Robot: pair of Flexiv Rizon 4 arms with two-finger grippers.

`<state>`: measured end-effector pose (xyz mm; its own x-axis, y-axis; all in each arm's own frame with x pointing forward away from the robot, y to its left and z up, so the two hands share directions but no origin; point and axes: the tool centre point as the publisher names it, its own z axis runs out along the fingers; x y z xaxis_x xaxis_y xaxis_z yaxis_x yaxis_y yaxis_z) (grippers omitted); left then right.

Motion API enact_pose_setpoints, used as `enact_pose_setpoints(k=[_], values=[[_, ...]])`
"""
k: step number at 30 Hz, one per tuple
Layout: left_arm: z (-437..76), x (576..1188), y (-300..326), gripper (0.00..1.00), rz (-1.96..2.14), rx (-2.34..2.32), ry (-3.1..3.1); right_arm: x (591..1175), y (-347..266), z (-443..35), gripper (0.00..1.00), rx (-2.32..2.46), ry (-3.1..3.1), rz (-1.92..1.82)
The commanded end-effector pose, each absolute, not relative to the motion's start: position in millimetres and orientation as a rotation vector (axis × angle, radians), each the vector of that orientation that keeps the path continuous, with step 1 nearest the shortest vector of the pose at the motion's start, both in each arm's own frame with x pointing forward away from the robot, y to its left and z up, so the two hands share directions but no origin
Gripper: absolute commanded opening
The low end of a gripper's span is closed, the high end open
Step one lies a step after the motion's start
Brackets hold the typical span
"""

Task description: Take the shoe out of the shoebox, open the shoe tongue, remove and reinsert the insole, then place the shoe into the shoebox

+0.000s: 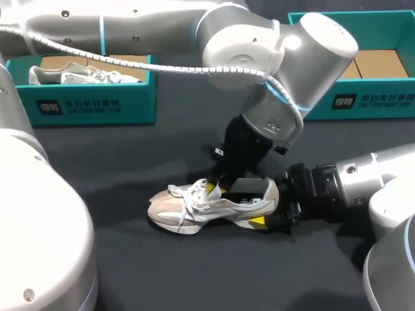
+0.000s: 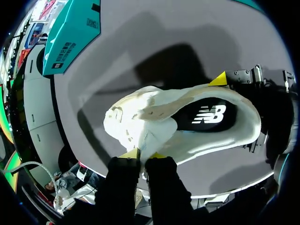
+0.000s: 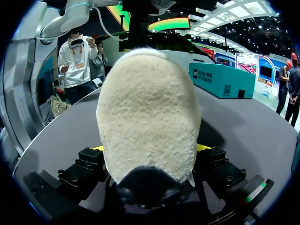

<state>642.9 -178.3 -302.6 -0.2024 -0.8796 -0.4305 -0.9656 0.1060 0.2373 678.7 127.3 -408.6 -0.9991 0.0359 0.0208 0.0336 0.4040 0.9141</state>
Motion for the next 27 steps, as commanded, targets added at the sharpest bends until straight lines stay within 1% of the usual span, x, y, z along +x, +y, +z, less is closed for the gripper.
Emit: enact_pose_setpoints(k=[1,4,5,12,21,23,25,26,27], values=[[-303,642,-171,0.24,0.656,-1.879,2.239,677,127,-409,0.00,0.067,2.633,1.707],[-308,649,-173,0.33,0.696,-1.835,2.272,677,127,-409,0.00,0.067,2.633,1.707],[-310,651,-174,0.34,0.712,-1.830,2.278,677,127,-409,0.00,0.067,2.633,1.707],[-312,666,-183,0.35,0.784,-1.731,2.312,677,127,-409,0.00,0.067,2.633,1.707],[-307,671,-189,0.32,0.802,-1.684,2.334,677,127,-409,0.00,0.067,2.633,1.707],[-306,672,-189,0.28,0.801,-1.681,2.334,677,127,-409,0.00,0.067,2.633,1.707],[-305,672,-189,0.18,0.797,-1.682,2.335,677,127,-409,0.00,0.067,2.633,1.707],[-304,671,-189,0.02,0.790,-1.689,2.340,677,127,-409,0.00,0.067,2.633,1.707],[-304,670,-187,0.00,0.791,-1.693,2.346,677,127,-409,0.00,0.067,2.633,1.707]])
